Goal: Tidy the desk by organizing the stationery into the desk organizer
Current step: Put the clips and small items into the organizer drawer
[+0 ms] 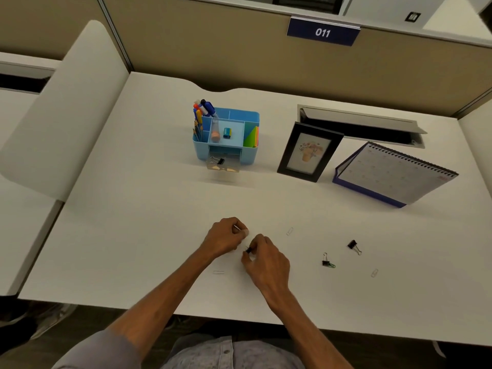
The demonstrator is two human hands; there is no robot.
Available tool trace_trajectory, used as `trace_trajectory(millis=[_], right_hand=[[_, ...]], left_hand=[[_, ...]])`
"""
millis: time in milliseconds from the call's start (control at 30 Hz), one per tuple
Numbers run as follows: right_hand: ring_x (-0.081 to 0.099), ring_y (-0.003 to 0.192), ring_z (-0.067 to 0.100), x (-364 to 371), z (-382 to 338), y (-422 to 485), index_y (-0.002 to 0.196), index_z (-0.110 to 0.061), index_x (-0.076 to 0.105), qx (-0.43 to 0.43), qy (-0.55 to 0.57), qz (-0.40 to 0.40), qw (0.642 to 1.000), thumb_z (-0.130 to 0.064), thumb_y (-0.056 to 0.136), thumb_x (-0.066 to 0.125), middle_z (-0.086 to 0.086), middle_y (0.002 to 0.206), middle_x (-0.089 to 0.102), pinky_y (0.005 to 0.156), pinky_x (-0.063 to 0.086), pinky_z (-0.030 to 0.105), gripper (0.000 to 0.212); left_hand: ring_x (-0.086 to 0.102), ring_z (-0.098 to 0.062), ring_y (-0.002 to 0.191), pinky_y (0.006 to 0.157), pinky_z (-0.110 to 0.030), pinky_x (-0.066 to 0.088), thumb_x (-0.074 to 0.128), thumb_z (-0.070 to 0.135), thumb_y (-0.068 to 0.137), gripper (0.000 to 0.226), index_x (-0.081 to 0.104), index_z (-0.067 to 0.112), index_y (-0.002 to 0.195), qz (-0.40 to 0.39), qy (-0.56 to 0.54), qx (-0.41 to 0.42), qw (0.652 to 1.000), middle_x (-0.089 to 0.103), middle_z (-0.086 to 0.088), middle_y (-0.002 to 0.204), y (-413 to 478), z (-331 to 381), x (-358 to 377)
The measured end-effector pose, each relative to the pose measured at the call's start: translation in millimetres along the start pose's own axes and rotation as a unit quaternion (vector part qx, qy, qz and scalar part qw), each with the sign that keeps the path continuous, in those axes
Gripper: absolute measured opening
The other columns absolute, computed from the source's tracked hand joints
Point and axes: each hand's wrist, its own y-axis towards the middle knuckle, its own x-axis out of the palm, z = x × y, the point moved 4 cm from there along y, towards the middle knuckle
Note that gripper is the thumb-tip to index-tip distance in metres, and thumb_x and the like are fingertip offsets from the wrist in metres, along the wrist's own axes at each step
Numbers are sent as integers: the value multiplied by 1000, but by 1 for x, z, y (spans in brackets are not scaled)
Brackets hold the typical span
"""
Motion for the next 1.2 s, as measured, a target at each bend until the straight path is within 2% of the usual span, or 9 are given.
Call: trace_trajectory(millis=[133, 267, 467, 600, 800, 900, 1067, 1200], right_hand=[[63, 76, 9, -15, -6, 16, 101, -31, 56, -5, 38, 26, 999, -42, 92, 70, -15, 99, 65, 61, 49, 25, 19], [64, 80, 5, -29, -14, 35, 109, -34, 59, -22, 97, 34, 994, -39, 90, 74, -20, 104, 66, 64, 49, 23, 25], [65, 70, 4, -43, -37, 74, 110, -38, 62, -56, 138, 14, 989, -42, 90, 76, -21, 104, 70, 66, 56, 23, 25], [65, 73, 7, -55, -63, 107, 110, -34, 63, -90, 123, -1, 988, -42, 93, 74, -17, 105, 71, 71, 59, 27, 22], [67, 89, 12, -80, -99, 165, 112, -27, 65, -69, 144, 78, 984, -35, 94, 74, -9, 102, 71, 70, 52, 25, 22], [68, 102, 18, -82, -113, 187, 120, -22, 64, -38, 112, 94, 989, -34, 96, 73, -1, 116, 72, 75, 52, 28, 28], [69, 102, 20, -70, -122, 206, 122, -21, 65, -10, 43, 88, 995, -33, 95, 74, 3, 118, 72, 78, 53, 32, 30], [68, 107, 19, -63, -119, 206, 126, -21, 66, -4, 58, 84, 995, -35, 95, 74, 1, 121, 72, 80, 52, 30, 35]], left_hand=[[80, -17, 79, 79, -36, 67, 76, 32, 96, 22, 77, 11, 97, -16, -64, -8, 998, 81, -5, 86, 1, 4, -2], [81, -22, 81, 79, -36, 67, 77, 31, 97, 26, 78, 5, 97, 10, -156, 1, 988, 81, -9, 85, 2, 11, -16], [80, -23, 80, 71, -28, 65, 77, 29, 96, 24, 77, 6, 105, 75, -219, 37, 972, 81, -10, 85, 8, 22, -47], [80, -20, 82, 77, -35, 67, 72, 33, 99, 30, 74, 7, 114, 134, -239, 48, 961, 80, -10, 91, 20, 27, -71], [78, -20, 88, 79, -35, 67, 61, 39, 106, 34, 66, 13, 127, 199, -243, 47, 948, 77, -9, 104, 43, 39, -104], [78, -21, 89, 80, -36, 67, 61, 33, 106, 31, 65, 11, 128, 188, -234, 39, 953, 77, -11, 107, 54, 42, -109], [78, -18, 86, 69, -25, 65, 61, 21, 107, 23, 67, 12, 127, 160, -216, 44, 962, 77, -10, 106, 67, 45, -107], [78, -20, 88, 75, -31, 66, 59, 15, 107, 22, 68, 13, 127, 155, -211, 41, 964, 77, -10, 106, 72, 41, -106]])
